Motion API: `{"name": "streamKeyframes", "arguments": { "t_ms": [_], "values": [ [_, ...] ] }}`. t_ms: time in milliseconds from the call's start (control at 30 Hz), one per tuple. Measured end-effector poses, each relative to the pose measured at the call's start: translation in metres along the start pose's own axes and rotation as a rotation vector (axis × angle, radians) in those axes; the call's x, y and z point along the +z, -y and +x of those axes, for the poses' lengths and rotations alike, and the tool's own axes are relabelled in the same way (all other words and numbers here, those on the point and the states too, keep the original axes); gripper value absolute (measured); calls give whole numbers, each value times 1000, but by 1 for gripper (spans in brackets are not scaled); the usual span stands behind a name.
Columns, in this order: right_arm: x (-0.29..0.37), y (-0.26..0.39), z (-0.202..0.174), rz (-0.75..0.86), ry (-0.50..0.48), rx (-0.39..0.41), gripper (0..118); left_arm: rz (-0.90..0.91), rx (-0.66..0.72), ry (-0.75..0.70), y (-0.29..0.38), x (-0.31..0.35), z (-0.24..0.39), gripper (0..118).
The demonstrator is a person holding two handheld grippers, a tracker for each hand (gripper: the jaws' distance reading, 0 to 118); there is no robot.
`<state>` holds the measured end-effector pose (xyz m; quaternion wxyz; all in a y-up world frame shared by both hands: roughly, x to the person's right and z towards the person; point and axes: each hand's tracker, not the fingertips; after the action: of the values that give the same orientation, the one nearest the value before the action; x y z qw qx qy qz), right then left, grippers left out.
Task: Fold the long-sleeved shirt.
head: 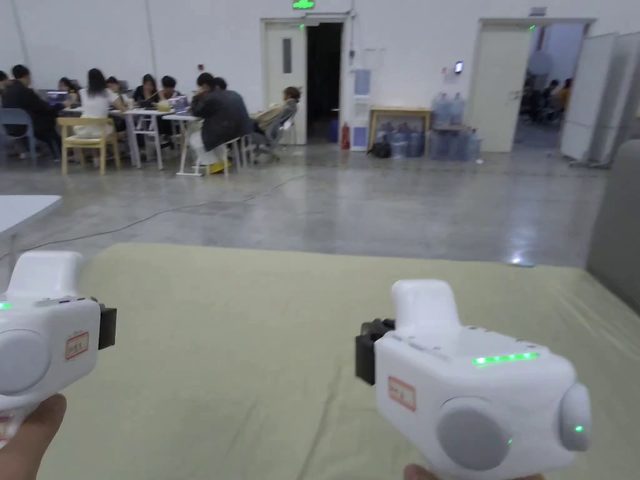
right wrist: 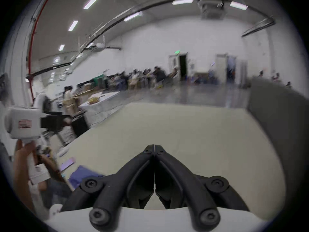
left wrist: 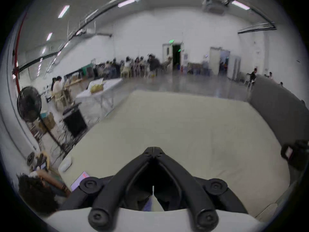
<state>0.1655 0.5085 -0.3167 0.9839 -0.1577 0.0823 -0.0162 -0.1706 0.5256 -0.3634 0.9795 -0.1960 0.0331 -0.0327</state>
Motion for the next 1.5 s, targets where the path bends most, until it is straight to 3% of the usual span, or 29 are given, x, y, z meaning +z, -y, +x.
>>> {"name": "streamKeyframes", "arguments": {
  "t_ms": [100, 333, 667, 767, 1033, 1067, 1100, 1133, 1200, 1333, 1500],
  "values": [
    [32, -28, 42, 98, 151, 37, 2, 109, -3, 63, -24, 19, 42, 0],
    [96, -70, 103, 250, 259, 9, 2, 331, 49, 170, -64, 74, 116, 0],
    [124, -75, 113, 280, 246, 14, 2, 462, 57, 247, -78, 130, 149, 0],
    [122, -77, 114, 255, 202, -43, 2, 467, 58, 240, -79, 131, 147, 0],
    [122, -83, 106, 275, 202, -6, 3, 440, 64, 231, -77, 131, 143, 3],
    [121, -85, 105, 271, 202, 5, 13, 438, 63, 231, -78, 131, 143, 24],
    [120, -86, 105, 269, 209, 11, 52, 431, 71, 197, -78, 129, 144, 76],
    [115, -89, 105, 227, 215, 0, 118, 380, 67, 164, -80, 123, 146, 118],
    [129, -97, 102, 228, 159, -1, 118, 442, 53, 209, -74, 137, 139, 118],
    [114, -85, 98, 237, 164, 12, 118, 441, 64, 228, -74, 136, 138, 118],
    [111, -88, 86, 230, 244, 29, 118, 410, 51, 188, -74, 130, 138, 118]
  ]
}}
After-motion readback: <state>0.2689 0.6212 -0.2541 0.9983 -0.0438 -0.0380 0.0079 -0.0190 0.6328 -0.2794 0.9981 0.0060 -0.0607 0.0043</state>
